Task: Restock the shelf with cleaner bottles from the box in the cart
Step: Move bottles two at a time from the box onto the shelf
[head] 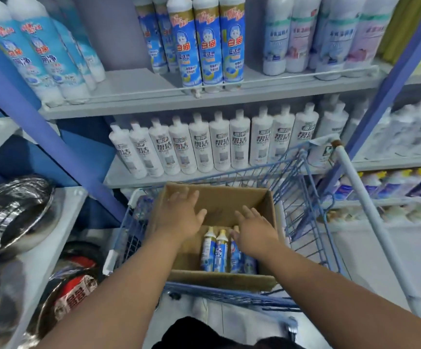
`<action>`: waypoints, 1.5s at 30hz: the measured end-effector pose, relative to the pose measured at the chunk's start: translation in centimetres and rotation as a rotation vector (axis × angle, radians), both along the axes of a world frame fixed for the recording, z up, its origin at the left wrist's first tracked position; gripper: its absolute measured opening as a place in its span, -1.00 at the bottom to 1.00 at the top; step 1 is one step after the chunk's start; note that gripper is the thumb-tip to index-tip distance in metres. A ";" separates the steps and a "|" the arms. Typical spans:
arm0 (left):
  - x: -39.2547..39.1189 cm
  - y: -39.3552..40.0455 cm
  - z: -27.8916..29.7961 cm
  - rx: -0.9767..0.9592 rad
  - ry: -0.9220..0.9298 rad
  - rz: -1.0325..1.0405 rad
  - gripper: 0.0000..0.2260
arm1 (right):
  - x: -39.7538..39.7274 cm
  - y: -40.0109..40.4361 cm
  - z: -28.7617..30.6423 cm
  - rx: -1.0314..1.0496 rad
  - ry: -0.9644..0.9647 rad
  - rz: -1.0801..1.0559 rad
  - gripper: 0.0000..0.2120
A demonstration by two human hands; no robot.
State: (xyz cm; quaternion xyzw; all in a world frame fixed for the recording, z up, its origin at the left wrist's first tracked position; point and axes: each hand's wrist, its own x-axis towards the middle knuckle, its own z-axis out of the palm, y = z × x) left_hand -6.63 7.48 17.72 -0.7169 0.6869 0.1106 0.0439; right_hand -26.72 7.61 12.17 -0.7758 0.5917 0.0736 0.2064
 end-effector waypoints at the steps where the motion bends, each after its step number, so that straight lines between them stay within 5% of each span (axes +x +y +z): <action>1: 0.2 -0.2 -0.8 0.029 0.002 0.004 -0.40 | 0.2 0.1 -0.9 0.031 0.000 -0.009 -0.36; 15: 5.1 -4.8 -12.2 0.354 0.210 0.013 -0.46 | 5.7 -3.7 -8.5 0.323 0.055 -0.229 -0.40; 24: 4.8 -6.6 -22.7 0.553 0.183 0.061 -0.44 | 7.5 -4.6 -17.0 0.510 0.032 -0.384 -0.48; 30: 2.4 -7.3 -30.6 0.631 0.180 0.205 -0.50 | 7.9 -6.7 -24.0 0.576 -0.016 -0.398 -0.54; 37: 1.6 -6.8 -39.1 0.666 0.509 0.659 -0.62 | 8.5 -7.2 -32.0 0.636 -0.116 -0.411 -0.57; 45: 1.1 -6.6 -44.1 0.591 0.644 0.854 -0.43 | 10.5 -7.2 -37.4 0.599 -0.147 -0.749 -0.62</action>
